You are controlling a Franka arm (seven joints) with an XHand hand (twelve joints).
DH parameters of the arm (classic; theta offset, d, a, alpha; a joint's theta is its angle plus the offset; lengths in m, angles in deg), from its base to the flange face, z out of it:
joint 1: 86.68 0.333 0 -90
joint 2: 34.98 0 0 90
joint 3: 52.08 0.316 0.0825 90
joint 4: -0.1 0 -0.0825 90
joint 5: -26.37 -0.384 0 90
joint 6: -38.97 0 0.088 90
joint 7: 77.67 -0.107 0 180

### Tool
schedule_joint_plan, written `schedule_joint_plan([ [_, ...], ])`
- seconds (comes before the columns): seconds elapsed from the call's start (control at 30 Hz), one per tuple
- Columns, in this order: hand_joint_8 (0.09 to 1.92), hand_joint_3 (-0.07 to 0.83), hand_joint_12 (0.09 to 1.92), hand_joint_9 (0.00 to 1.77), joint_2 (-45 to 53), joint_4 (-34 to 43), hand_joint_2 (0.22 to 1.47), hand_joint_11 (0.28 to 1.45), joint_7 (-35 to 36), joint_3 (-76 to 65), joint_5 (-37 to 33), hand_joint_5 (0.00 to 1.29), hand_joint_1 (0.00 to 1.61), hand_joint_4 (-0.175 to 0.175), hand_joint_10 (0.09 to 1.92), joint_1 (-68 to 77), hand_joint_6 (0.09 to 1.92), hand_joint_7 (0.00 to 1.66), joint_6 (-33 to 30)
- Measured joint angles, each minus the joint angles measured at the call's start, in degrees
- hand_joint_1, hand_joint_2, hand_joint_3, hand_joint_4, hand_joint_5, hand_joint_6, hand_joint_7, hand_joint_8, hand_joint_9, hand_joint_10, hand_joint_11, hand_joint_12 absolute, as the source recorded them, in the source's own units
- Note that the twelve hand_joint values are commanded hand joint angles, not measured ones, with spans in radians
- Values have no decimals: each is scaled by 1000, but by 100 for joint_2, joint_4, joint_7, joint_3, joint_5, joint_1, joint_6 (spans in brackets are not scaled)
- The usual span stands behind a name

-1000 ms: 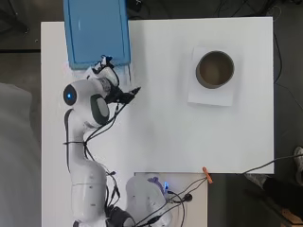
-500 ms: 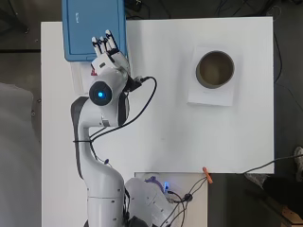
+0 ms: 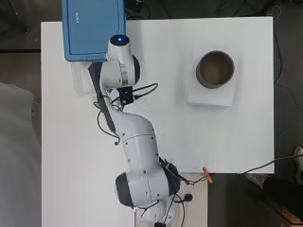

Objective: Teleoperate dual arm-hand system to remove items from a box

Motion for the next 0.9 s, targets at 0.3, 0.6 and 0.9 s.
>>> schedule_joint_plan([
  [0.3,87,3,87,896,1515,1294,1076,569,-854,-748,888,551,228,1,87,1322,87,839,343],
  [0.6,87,5,87,828,1963,2374,1091,535,-820,-997,1407,525,216,-2,87,1900,87,747,871],
  [0.9,87,-14,87,224,1817,1578,800,410,-306,-1065,1731,7,265,4,87,2095,87,85,376],
])
